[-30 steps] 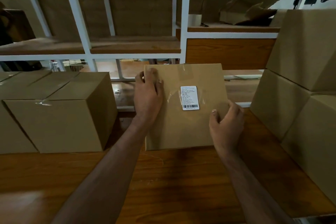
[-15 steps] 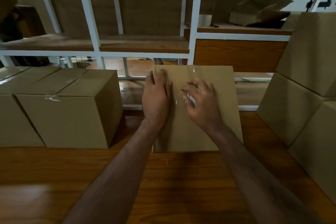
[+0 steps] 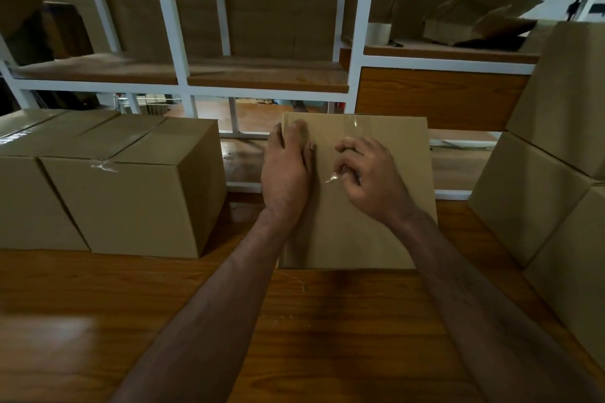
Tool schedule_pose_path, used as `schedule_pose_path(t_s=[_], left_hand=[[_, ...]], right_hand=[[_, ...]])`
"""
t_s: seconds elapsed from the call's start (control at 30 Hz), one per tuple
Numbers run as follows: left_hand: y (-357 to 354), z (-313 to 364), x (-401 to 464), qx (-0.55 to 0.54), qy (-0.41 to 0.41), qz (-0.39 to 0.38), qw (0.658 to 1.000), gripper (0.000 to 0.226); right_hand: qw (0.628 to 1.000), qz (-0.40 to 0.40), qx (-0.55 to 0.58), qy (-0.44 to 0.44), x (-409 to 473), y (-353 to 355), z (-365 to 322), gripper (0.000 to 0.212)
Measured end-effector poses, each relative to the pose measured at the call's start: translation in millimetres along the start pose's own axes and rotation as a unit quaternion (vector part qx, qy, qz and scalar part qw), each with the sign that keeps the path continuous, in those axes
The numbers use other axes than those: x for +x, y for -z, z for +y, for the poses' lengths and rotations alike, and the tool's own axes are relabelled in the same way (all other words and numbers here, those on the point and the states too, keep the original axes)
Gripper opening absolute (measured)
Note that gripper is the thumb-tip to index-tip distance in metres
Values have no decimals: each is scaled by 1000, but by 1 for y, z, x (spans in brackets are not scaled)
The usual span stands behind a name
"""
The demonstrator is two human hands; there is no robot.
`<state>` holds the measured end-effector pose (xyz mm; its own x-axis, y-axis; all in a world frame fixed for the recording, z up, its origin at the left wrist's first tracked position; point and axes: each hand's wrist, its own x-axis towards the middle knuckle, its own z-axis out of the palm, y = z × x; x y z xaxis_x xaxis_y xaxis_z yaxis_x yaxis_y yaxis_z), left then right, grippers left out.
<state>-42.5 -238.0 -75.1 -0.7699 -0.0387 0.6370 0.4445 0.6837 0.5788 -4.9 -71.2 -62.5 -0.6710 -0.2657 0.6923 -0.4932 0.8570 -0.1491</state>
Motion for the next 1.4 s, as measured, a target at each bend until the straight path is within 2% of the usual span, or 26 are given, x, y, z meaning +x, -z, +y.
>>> schedule_pose_path(t_s=[0.13,0.27,0.37,0.47,0.57,0.63,0.7,0.8,0.93,1.03,1.1,1.23,1.33,1.4], left_hand=[[0,-1,-1,-6,-5,-2,1000,49],[-1,-1,-1,-2,-2,0,1000,46],[-1,-1,-1,2,5,-2,1000,51],[-1,-2,-1,9,0,-1,1000,54],[0,-2,-3,7,2,0,1000,56],[0,-2,-4,3,4,-1,1000,54],[0,-1,-4,1,4,-3,1000,52],[0,-1,-4,-2,7,-4,1000,53],[-1,-1,-4,-3,11,1,1000,57],[1,-1,-7,-2,-1,1,1000,61],[2,-1,-9,-8,-4,2,1000,60],[3,2,-11,-11,2,2,1000,59],[4,3,-12,-16,2,2,1000,53],[4,2,-13,-18,0,4,1000,47]], right_hand=[[998,3,66,-22,2,7,-3,27],[998,-59,-31,0,1,6,-2,51],[996,-60,-57,11,1,6,-4,44],[999,-48,-12,14,1,9,-2,24],[998,-43,22,27,-4,11,3,16],[998,-50,44,20,-5,13,2,21],[997,-58,57,14,-5,16,0,36],[997,-79,12,25,-6,15,-1,54],[994,-85,-56,46,-7,12,-1,42],[995,-76,-45,41,-6,12,-3,19],[997,-64,-12,33,-9,14,0,12],[998,-57,22,25,-13,18,1,24],[995,-75,-59,39,-11,15,-3,43],[990,-71,-119,40,-9,12,-8,42]])
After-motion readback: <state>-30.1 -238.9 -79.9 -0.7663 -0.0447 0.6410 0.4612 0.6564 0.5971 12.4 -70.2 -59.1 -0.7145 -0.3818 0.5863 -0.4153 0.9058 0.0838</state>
